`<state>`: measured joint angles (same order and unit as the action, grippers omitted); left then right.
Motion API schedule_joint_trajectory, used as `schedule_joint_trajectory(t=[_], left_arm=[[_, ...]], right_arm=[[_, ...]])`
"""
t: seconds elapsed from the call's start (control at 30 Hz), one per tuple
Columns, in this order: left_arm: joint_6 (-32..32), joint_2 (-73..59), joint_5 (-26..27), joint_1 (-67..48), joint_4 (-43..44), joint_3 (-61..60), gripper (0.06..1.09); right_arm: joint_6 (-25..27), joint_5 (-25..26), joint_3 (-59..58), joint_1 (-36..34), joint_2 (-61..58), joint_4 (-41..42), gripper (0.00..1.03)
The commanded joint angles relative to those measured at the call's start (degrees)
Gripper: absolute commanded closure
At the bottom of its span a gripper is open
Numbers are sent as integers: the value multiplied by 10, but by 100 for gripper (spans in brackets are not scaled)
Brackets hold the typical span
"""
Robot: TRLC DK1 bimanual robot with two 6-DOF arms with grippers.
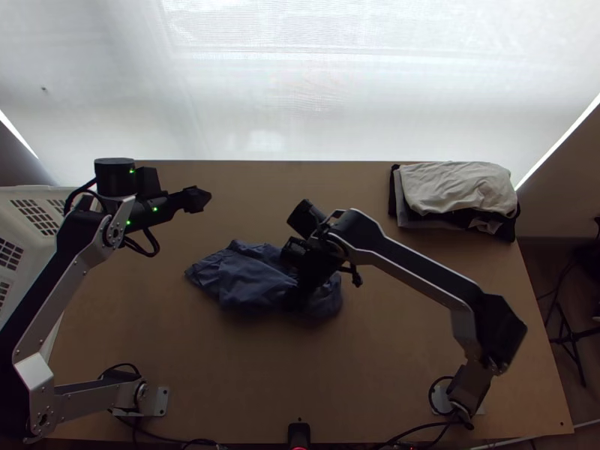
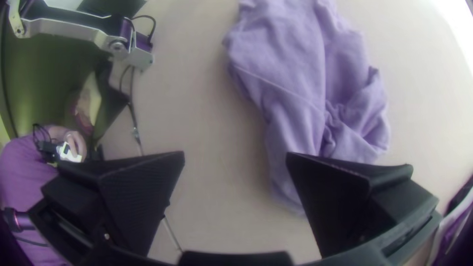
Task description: Fold the t-shirt
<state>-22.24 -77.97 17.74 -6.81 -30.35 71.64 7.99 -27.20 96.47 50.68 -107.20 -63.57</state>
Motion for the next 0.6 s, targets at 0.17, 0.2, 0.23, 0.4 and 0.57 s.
schedule_joint_trajectory(t=[0.17, 0.2, 0.23, 0.4, 0.57], left_arm=[[9, 14, -2, 33, 32, -41, 10], [11, 16, -2, 36, 33, -43, 10], [15, 17, -2, 39, 35, -45, 10], [21, 20, -2, 48, 36, -48, 10], [24, 22, -2, 49, 41, -47, 10]], right_arm=[[4, -57, 84, -10, -124, -3, 7], [4, -57, 92, -14, -129, -3, 7], [4, -56, 101, -15, -134, -3, 7], [5, -32, 137, -28, -153, -2, 7], [3, -27, 137, -36, -159, -3, 7]])
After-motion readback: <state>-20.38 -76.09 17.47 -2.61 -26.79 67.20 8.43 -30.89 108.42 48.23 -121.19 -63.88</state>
